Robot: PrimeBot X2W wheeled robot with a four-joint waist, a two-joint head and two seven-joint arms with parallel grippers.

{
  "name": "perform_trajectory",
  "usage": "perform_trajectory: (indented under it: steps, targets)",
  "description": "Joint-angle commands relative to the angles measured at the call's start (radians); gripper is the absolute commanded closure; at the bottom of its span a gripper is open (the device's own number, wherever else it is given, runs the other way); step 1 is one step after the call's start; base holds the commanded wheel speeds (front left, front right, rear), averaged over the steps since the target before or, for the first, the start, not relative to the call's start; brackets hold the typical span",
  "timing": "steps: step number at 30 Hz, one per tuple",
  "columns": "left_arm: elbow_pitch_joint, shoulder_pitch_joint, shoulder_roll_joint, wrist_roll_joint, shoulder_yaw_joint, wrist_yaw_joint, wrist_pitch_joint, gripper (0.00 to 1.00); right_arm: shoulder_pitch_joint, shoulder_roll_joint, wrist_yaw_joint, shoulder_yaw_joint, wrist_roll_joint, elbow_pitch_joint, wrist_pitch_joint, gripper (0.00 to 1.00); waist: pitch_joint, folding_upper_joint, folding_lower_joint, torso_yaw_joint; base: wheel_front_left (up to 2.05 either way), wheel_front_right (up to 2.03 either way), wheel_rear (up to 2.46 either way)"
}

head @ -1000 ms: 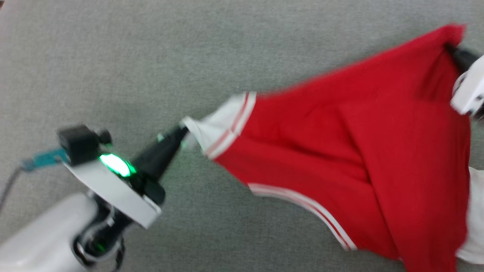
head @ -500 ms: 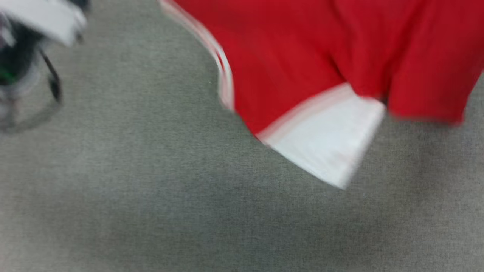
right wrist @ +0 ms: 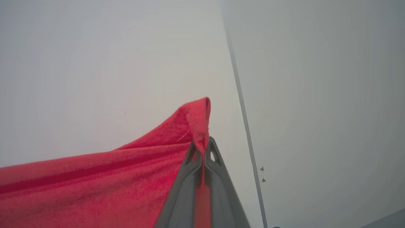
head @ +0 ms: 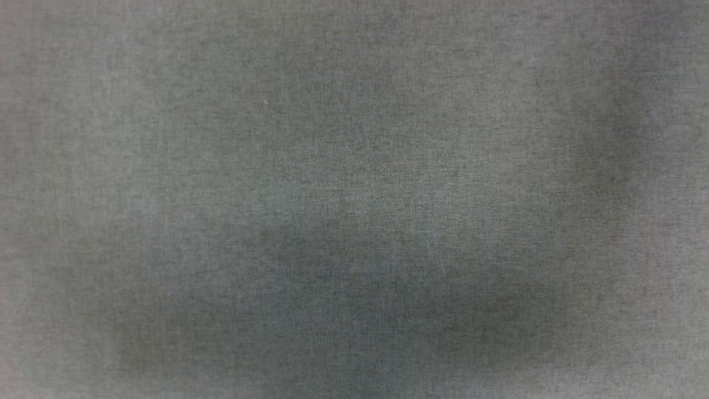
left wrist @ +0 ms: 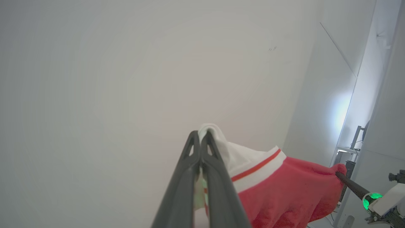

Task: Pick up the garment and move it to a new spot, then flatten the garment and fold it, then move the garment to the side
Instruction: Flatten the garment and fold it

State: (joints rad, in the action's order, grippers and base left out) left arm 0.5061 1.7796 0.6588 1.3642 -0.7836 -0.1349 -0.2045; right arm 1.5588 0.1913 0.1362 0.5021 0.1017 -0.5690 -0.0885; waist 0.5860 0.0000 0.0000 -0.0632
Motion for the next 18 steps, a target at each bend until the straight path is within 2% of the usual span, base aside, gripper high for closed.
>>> perform_trajectory:
  steps: [1, 6, 11, 14, 18]
  targets:
    - [0.009, -0.016, 0.029, 0.025, 0.004, 0.008, -0.016, 1.0, -0.011, 0.018, -0.01, 0.023, -0.014, -0.02, 0.016, 1.0, 0.015, 0.0, 0.0, -0.002, 0.0, 0.0, 0.0]
    - [-0.071, -0.149, 0.048, 0.077, -0.054, 0.006, -0.036, 1.0, -0.1, 0.003, -0.009, -0.023, 0.006, -0.072, 0.043, 1.0, 0.028, 0.0, 0.0, 0.01, 0.0, 0.0, 0.0]
    - [-0.21, -0.357, 0.059, 0.132, -0.074, 0.006, -0.057, 1.0, -0.271, 0.002, -0.006, -0.123, 0.07, -0.031, 0.046, 1.0, 0.021, 0.0, 0.0, 0.02, 0.0, 0.0, 0.0]
    - [-0.322, -0.493, 0.087, 0.153, -0.051, 0.006, -0.06, 1.0, -0.393, 0.015, -0.006, -0.188, 0.128, 0.021, 0.024, 1.0, 0.011, 0.0, 0.0, 0.025, 0.0, 0.0, 0.0]
    - [-0.429, -0.7, 0.078, 0.13, 0.056, 0.006, -0.061, 1.0, -0.581, 0.032, -0.006, -0.232, 0.214, 0.14, -0.014, 1.0, -0.011, 0.0, 0.0, 0.033, 0.0, 0.0, 0.0]
